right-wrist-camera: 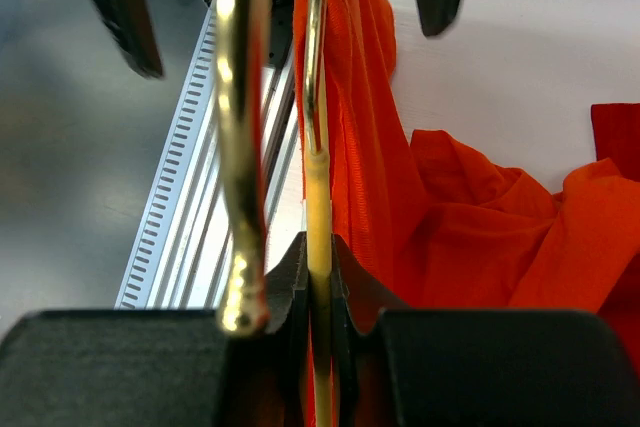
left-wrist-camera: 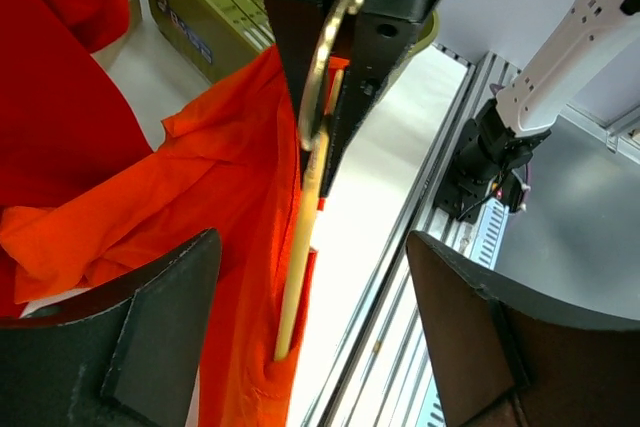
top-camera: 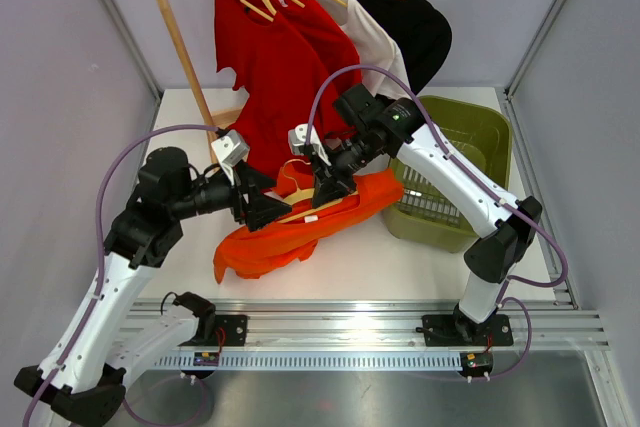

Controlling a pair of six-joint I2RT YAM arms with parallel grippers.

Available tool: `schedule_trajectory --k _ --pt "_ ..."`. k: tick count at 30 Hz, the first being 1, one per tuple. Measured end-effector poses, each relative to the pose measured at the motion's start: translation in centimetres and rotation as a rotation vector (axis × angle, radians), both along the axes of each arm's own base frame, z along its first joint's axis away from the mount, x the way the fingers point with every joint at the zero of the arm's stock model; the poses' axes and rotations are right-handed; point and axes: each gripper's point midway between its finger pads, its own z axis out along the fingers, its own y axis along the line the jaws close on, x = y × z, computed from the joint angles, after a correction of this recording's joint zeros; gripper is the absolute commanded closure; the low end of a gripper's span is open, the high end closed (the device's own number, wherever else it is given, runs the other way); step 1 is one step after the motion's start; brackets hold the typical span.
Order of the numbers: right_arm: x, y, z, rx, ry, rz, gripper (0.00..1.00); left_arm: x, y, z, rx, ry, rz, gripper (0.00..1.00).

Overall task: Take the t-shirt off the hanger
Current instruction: Remove the tshirt from the hanger

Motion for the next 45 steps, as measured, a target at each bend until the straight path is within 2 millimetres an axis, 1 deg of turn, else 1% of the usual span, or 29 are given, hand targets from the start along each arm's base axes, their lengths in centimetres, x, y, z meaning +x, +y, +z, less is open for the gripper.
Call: schedule_trajectory --k 6,9,10,12,14,19,22,24,26,28,29,30,31,36,39,43,44,45 --pt "-0.7 0.1 -0.1 -0.006 0.007 0.018 1.00 1.1 -0.9 -2.0 0.040 0.066 -0.042 0.29" --pt "-0.9 0.1 0.0 -0.005 0.015 0.023 1.00 1.2 -1.1 -2.8 0.059 0.089 -0.054 0.35" --pt "-0.9 0.0 0.0 -0.005 0.016 0.023 1.00 1.2 -1.1 -3.0 0.065 0.092 -0.058 0.41" --pt "-0.9 0.0 0.1 -0.004 0.015 0.024 1.00 1.2 -1.1 -3.4 0.075 0.098 -0.065 0.45" --pt "-1.0 0.0 0.3 -0.002 0.016 0.025 1.00 1.2 -1.1 -3.6 0.083 0.101 -0.071 0.50" --pt "-1.1 0.1 0.4 -0.003 0.025 0.028 1.00 1.0 -1.3 -3.6 0.083 0.094 -0.095 0.53" --pt "-1.0 0.2 0.4 -0.003 0.028 0.029 1.00 0.7 -1.5 -3.6 0.082 0.093 -0.111 0.57" --pt "-0.9 0.3 0.5 0.001 0.032 0.032 1.00 0.5 -1.6 -3.7 0.082 0.097 -0.124 0.63" --pt "-0.9 0.4 0.4 0.000 0.036 0.033 1.00 0.4 -1.9 -3.9 0.084 0.103 -0.138 0.66" --pt "-0.9 0.5 0.3 0.000 0.043 0.035 1.00 0.3 -2.1 -4.1 0.086 0.113 -0.150 0.73" --pt "-0.9 0.5 0.3 0.000 0.044 0.035 1.00 0.2 -2.1 -4.2 0.087 0.120 -0.153 0.79" --pt "-0.9 0.5 0.2 -0.001 0.046 0.036 1.00 0.2 -2.1 -4.2 0.087 0.124 -0.157 0.92" --pt "-0.9 0.5 0.2 -0.002 0.046 0.035 1.00 0.1 -2.2 -4.2 0.085 0.130 -0.163 1.00" --pt "-1.0 0.5 0.1 -0.008 0.057 0.036 1.00 -0.2 -2.3 -4.2 0.088 0.116 -0.183 1.00" --pt "-1.0 0.6 0.1 -0.004 0.059 0.034 0.89 -0.2 -2.1 -4.1 0.091 0.104 -0.171 1.00" --pt "-0.7 0.9 0.3 0.002 0.056 0.021 0.59 0.0 -1.6 -3.9 0.100 0.080 -0.125 1.00" --pt "-0.6 1.0 0.2 -0.003 0.057 0.010 0.46 0.1 -1.3 -4.0 0.106 0.074 -0.106 1.00" --pt "-0.3 1.0 0.2 -0.012 0.057 -0.005 0.42 0.2 -1.1 -4.0 0.113 0.069 -0.086 1.00"
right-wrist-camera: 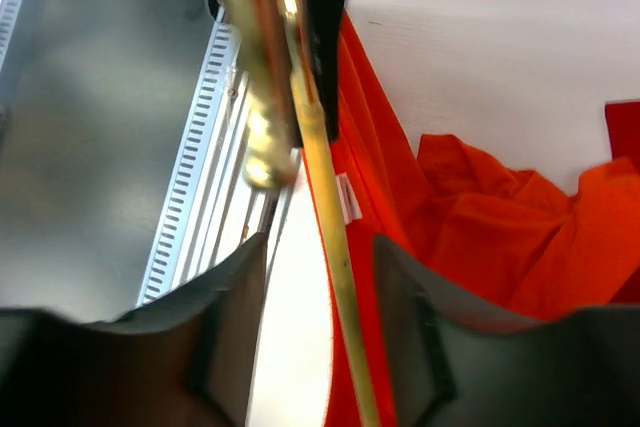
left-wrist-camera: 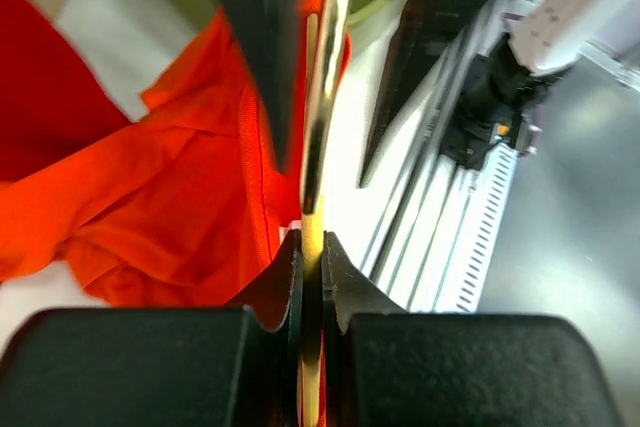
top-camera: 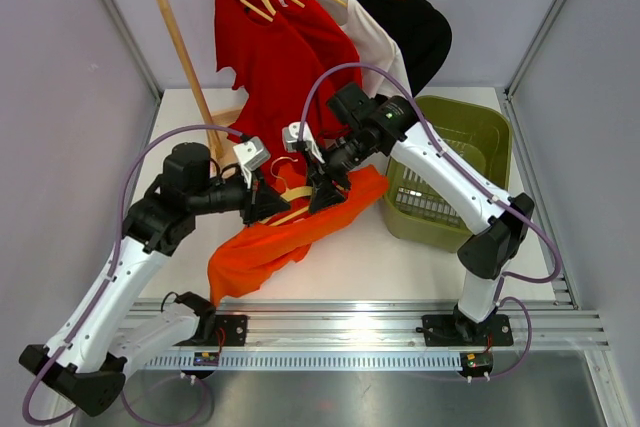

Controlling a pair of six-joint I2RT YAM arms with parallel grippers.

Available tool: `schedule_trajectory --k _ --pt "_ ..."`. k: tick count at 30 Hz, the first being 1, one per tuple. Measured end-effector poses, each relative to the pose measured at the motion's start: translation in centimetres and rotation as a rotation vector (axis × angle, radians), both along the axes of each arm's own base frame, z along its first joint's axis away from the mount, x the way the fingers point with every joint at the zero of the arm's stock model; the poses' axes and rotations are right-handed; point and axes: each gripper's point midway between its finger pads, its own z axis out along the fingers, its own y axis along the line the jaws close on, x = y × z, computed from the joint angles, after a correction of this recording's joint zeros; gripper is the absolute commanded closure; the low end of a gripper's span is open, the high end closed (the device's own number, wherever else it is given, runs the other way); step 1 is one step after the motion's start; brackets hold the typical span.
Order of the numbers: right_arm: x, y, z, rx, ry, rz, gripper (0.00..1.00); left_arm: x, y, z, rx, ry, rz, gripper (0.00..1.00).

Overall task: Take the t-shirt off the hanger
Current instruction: Remove the tshirt from the hanger

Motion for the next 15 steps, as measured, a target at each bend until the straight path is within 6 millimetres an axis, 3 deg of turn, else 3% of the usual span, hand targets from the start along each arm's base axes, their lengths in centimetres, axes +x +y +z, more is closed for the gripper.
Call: schedule_trajectory --k 5,10,15 --pt "2.5 -0.5 0.4 -0.026 -0.044 -0.127 0.27 0.8 1.1 0.0 0.028 -0.022 0.096 1.00" --pt "8.0 -3.9 3.9 0.002 -0.155 -0.423 0.24 1.6 2.3 -0.6 0.053 0.001 0.208 1.00" --pt "7.6 -5.5 5.4 0.028 -0.176 -0.561 0.23 1.9 2.9 -0.8 0.041 0.075 0.300 1.00"
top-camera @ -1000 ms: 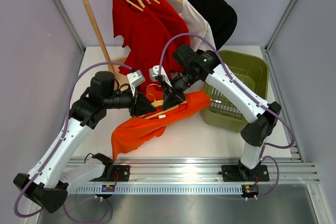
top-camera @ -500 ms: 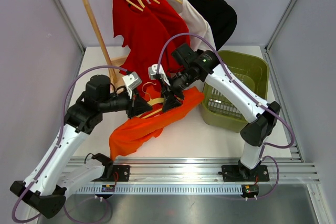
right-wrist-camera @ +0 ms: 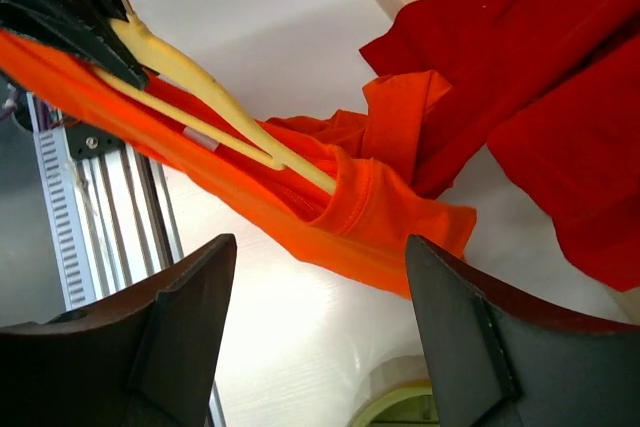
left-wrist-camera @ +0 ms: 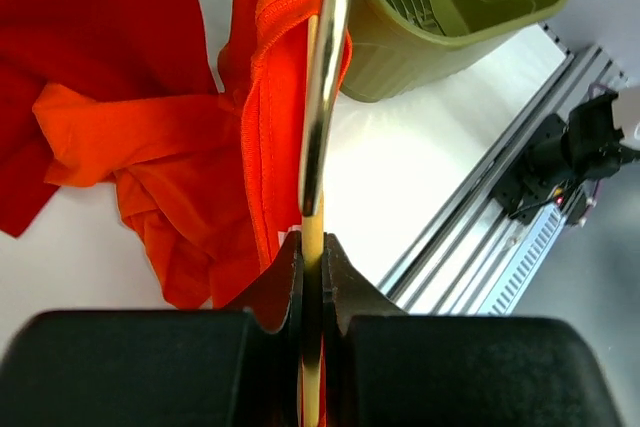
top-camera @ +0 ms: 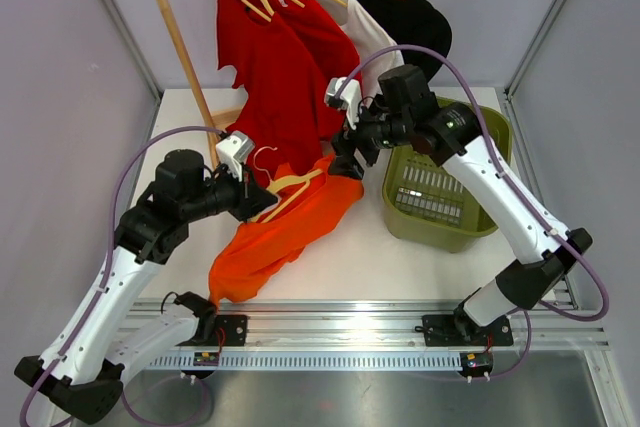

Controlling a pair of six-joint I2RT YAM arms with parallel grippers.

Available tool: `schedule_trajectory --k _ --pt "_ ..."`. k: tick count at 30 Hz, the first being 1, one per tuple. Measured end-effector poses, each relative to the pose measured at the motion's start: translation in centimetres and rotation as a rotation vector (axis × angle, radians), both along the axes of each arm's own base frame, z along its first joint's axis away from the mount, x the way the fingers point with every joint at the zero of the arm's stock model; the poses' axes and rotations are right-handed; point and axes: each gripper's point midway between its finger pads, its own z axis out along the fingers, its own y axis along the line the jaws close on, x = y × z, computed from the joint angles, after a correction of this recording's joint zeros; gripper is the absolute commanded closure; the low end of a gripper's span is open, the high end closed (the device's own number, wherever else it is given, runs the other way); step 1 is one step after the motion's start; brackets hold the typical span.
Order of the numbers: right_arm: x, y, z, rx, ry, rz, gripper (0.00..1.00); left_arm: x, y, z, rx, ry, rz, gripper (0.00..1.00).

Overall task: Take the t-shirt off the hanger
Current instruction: Remove the tshirt from the hanger

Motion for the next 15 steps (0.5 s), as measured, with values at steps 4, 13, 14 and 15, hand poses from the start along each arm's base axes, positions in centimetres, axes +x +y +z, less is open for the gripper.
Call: schedule_trajectory --k 4,13,14,15 --pt "0.4 0.5 -2.0 -0.040 0.006 -0.102 0.20 0.2 0.1 0.0 -0.039 0.066 0.071 1.00" --pt "3.1 1.5 -5.0 -0.114 -0.044 -0.361 0.24 0.6 -0.3 0.1 -0.125 0.199 0.174 1.00" --pt "3.5 1.6 -5.0 -0.113 -0.050 -0.381 0.26 0.6 -0.3 0.1 -0.131 0.206 0.180 1.00" --pt "3.9 1.6 -5.1 -0.113 -0.050 -0.402 0.29 0.7 -0.3 0.1 -0.136 0.212 0.188 1.00"
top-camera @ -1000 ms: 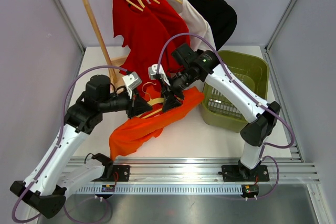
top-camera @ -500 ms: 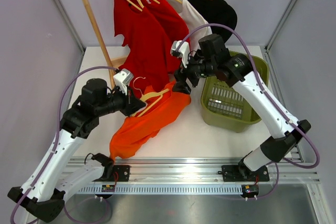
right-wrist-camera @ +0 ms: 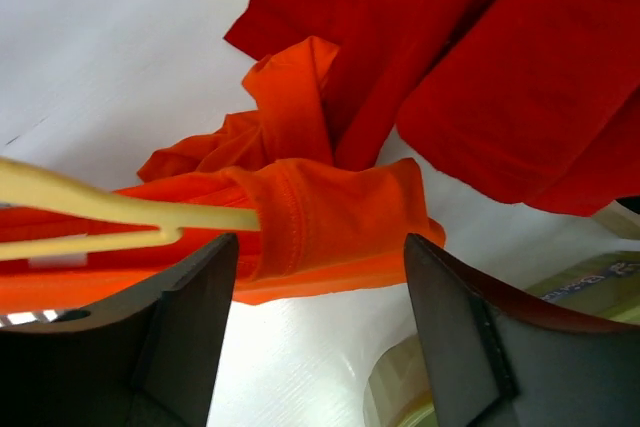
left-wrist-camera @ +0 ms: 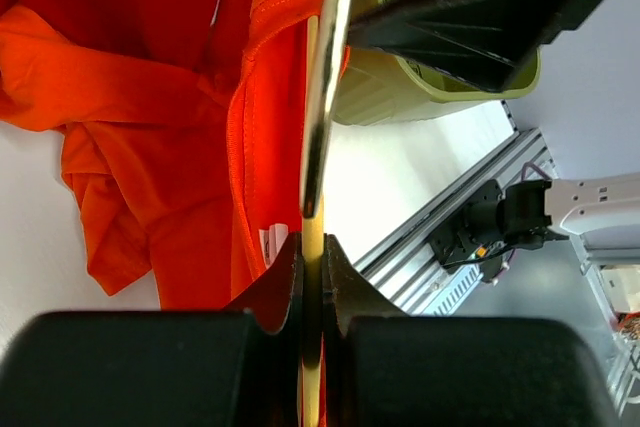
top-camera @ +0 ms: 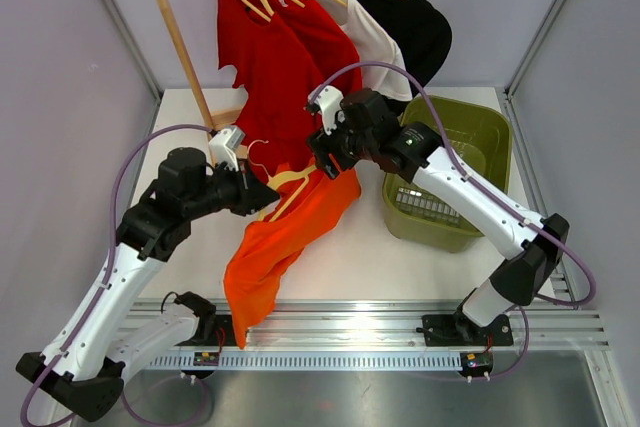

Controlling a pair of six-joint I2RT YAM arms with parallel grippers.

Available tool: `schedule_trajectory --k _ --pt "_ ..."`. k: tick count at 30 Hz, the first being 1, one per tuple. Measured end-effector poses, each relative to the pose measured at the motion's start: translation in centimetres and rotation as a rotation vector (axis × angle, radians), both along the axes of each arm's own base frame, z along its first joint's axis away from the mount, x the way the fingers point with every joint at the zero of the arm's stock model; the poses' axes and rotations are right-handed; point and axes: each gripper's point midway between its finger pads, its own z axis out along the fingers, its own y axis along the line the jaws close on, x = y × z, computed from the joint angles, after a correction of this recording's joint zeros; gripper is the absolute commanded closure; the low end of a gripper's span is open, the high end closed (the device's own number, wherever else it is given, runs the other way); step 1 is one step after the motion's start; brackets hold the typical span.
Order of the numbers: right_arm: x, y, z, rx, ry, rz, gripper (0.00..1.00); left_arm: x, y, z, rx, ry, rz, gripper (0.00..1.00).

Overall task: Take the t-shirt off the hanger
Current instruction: Remove the tshirt from the hanger

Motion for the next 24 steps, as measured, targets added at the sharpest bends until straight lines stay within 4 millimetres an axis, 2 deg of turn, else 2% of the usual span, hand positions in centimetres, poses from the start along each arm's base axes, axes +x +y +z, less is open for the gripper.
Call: schedule_trajectory --k 2,3,9,15,16,17,19,20,24 --pt "0.5 0.1 -0.4 -0.001 0.005 -0.028 0.33 0.1 0.0 0.0 -0.007 0.009 0.012 1.00" --pt "0.7 0.1 -0.6 -0.004 0.008 -0.042 0.38 0.1 0.0 0.0 -0.009 0.013 0.017 1.00" --pt "0.5 1.0 -2.0 -0.013 0.044 -0.050 0.46 0.4 0.2 0.1 -0.017 0.023 0.048 1.00" --pt "0.3 1.4 -2.6 -0.014 0.064 -0.050 0.60 0.5 0.2 0.2 -0.027 0.030 0.065 1.00" --pt "0.3 1.5 -2.7 -0.016 0.067 -0.050 0.63 0.6 0.2 0.2 -0.028 0.030 0.066 1.00" --pt "0.3 1.7 -2.9 -0.021 0.069 -0.051 0.76 0.6 0.2 0.2 -0.030 0.030 0.067 1.00" --pt "0.6 1.8 -3.3 -0.036 0.070 -0.060 0.90 0.7 0.2 0.3 -0.030 0.027 0.071 1.00" --pt "0.9 1.8 -3.5 -0.046 0.067 -0.069 1.00 0.7 0.3 0.2 -0.028 0.026 0.075 1.00" --pt "2.1 1.3 -3.5 -0.078 0.031 -0.123 1.00 0.8 0.7 0.0 -0.006 0.020 0.084 1.00"
